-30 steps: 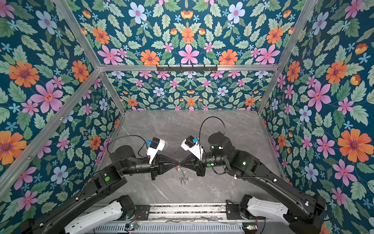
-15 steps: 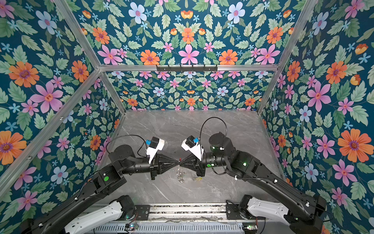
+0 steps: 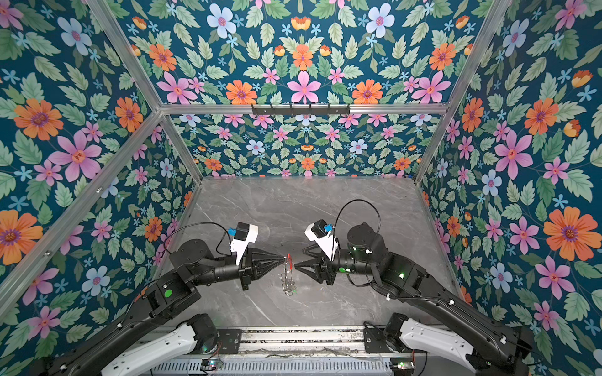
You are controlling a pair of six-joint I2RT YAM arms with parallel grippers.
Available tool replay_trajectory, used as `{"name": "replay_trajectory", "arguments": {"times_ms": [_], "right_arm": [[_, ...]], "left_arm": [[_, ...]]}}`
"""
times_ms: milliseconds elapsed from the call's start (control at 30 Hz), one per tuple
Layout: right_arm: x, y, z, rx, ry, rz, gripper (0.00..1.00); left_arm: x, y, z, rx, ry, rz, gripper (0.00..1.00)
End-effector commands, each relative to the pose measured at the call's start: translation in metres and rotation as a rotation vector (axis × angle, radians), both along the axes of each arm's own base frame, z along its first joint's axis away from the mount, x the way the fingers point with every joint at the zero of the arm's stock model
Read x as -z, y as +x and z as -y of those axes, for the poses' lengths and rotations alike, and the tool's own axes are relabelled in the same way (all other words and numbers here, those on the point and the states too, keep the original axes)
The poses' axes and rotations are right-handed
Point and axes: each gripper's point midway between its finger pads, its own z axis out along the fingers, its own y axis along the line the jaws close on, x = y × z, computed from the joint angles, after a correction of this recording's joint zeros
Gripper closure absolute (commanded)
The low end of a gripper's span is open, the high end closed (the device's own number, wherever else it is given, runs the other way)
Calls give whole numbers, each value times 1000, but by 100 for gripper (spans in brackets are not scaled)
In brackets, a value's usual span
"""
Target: Remove the keys from the keyring
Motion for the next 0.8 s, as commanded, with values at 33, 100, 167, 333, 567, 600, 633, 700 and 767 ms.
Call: {"name": "replay_trajectory", "arguments": {"times_ms": [33,100,167,333,567,600,633,700,767], "right_arm": [[-11,8,0,47,63,26,42],[-8,10,-1,55,63,25,39],[-4,12,-2,62,60,22,37],[5,12,-11,36,59,-4,28],[8,13,-30,48,44,35,25],[6,13,-31,49,49,39,24],[8,16,-33,59,43,34,24],[12,21,-35,77,25,25,23],[19,26,-38,98,0,12,20]], "left_arm": [[-15,14,-6,-92,-71,40,100],[-15,21,-8,-140,-82,28,100],[-14,27,-10,-175,-85,18,100],[-10,45,-12,-266,-100,-19,100],[-6,61,-13,-341,-146,-69,100],[-6,63,-14,-353,-149,-73,100],[-6,64,-14,-359,-155,-76,100],[-7,66,-15,-368,-173,-82,100],[-9,66,-15,-366,-190,-85,100]]}}
